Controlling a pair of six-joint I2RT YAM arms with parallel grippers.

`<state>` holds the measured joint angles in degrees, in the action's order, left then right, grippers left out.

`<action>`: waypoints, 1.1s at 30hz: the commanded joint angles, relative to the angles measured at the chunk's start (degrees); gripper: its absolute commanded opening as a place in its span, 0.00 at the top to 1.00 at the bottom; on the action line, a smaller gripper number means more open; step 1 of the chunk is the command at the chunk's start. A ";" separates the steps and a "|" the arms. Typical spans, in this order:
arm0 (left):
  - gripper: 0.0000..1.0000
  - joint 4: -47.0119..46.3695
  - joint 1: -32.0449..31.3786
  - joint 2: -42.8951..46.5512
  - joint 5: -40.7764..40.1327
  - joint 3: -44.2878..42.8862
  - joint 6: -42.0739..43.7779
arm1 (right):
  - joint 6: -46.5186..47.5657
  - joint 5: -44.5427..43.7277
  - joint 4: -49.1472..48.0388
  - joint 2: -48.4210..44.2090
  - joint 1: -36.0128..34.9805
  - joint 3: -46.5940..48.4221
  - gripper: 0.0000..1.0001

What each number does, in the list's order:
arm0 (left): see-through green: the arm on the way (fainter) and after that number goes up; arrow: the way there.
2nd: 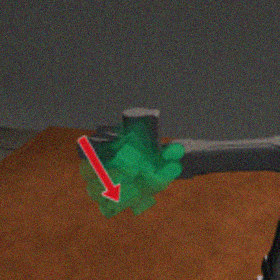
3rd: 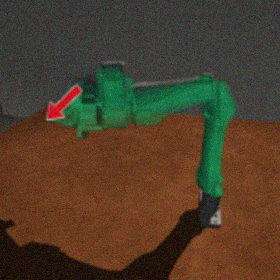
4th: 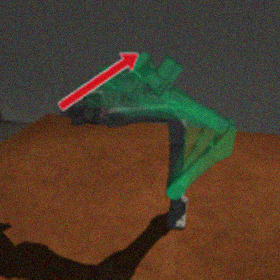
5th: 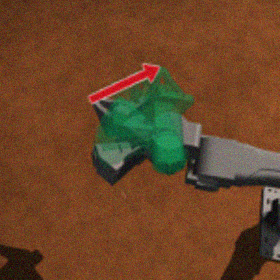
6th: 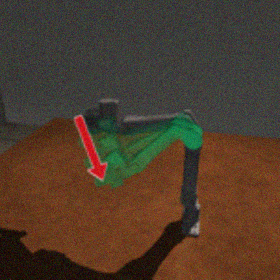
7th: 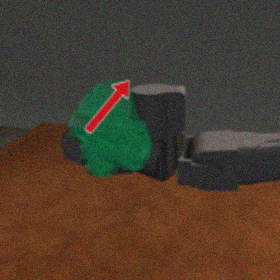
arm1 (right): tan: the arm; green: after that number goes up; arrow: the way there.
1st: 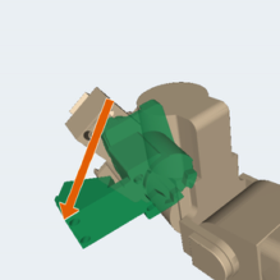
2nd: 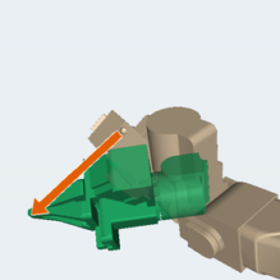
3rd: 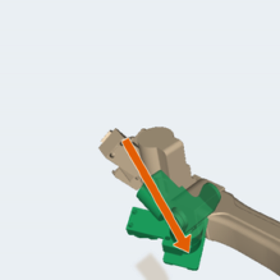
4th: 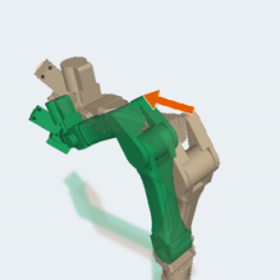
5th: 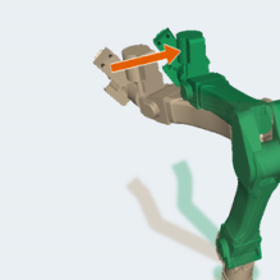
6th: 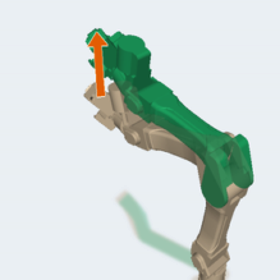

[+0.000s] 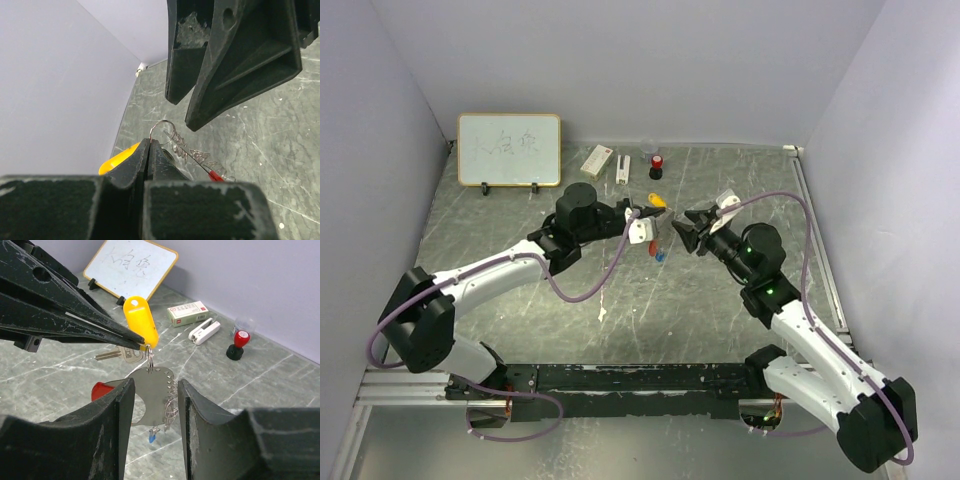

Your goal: Put the keys on the keyring

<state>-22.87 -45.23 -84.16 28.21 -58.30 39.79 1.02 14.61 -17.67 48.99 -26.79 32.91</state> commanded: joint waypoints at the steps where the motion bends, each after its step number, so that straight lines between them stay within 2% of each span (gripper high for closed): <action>1: 0.93 -3.07 -0.58 2.60 2.26 0.65 -0.98 | 1.13 1.35 -4.89 0.78 0.15 -0.63 0.61; 14: 0.93 -4.20 -0.77 3.56 2.37 2.31 -1.56 | 1.05 3.97 -5.97 3.09 0.16 0.56 0.70; 18: 0.93 -4.43 -0.84 3.56 2.26 2.44 -1.63 | 1.09 4.22 -5.96 3.19 0.16 0.86 0.76; 33: 0.93 -4.90 -0.93 3.30 2.47 2.71 -2.08 | 1.26 5.52 -5.05 4.55 0.15 2.48 0.83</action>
<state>-24.32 -45.60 -82.41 28.80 -55.92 38.48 1.58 19.79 -21.58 53.65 -26.79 33.12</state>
